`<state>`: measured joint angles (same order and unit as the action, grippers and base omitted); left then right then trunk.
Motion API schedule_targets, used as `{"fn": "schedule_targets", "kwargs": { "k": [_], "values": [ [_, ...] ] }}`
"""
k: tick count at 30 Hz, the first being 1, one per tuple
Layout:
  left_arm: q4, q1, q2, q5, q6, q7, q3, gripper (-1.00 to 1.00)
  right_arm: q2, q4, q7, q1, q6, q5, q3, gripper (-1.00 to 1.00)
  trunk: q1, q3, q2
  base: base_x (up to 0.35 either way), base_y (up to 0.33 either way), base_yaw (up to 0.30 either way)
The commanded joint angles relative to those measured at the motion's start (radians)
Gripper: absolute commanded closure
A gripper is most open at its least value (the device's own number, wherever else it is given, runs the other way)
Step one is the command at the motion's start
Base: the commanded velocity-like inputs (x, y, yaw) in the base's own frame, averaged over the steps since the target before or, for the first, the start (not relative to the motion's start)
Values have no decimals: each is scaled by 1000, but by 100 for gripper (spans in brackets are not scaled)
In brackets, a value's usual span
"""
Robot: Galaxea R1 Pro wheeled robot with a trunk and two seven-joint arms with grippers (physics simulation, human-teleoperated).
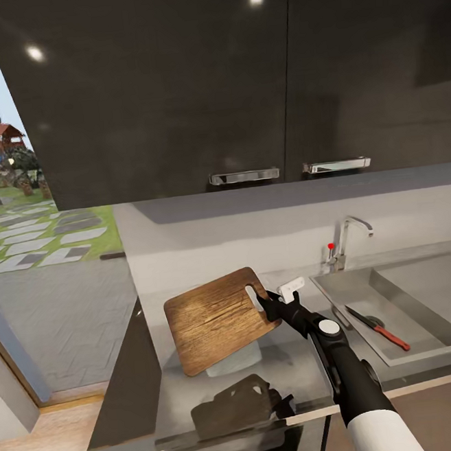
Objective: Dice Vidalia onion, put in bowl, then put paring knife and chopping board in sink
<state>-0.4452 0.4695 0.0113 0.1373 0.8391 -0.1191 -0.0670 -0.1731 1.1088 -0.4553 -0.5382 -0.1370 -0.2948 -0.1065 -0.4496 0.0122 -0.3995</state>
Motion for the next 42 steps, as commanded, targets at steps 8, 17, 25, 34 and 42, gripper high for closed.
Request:
{"fn": "schedule_targets", "kwargs": {
  "k": [8,17,25,34,42],
  "values": [
    [106,0,0,5,-1,-3,-7,-100,-1,-18,-7,0,-3,-6,-4,100,0,0,-1,0,0,0],
    [184,-3,-25,7,-1,-4,-5,-100,-1,-20,-6,0,-3,-6,-4,100,0,0,-1,0,0,0],
    [195,-14,-40,8,-1,-4,-6,-100,-1,-20,-6,0,-3,-6,-4,100,0,0,-1,0,0,0],
    [246,-15,-40,8,-1,-4,-6,-100,-1,-20,-7,0,-3,-6,-4,100,0,0,-1,0,0,0],
    [265,-15,-37,7,-1,-2,-7,-100,-1,-20,-6,0,-3,-6,-4,100,0,0,-1,0,0,0]
  ]
}}
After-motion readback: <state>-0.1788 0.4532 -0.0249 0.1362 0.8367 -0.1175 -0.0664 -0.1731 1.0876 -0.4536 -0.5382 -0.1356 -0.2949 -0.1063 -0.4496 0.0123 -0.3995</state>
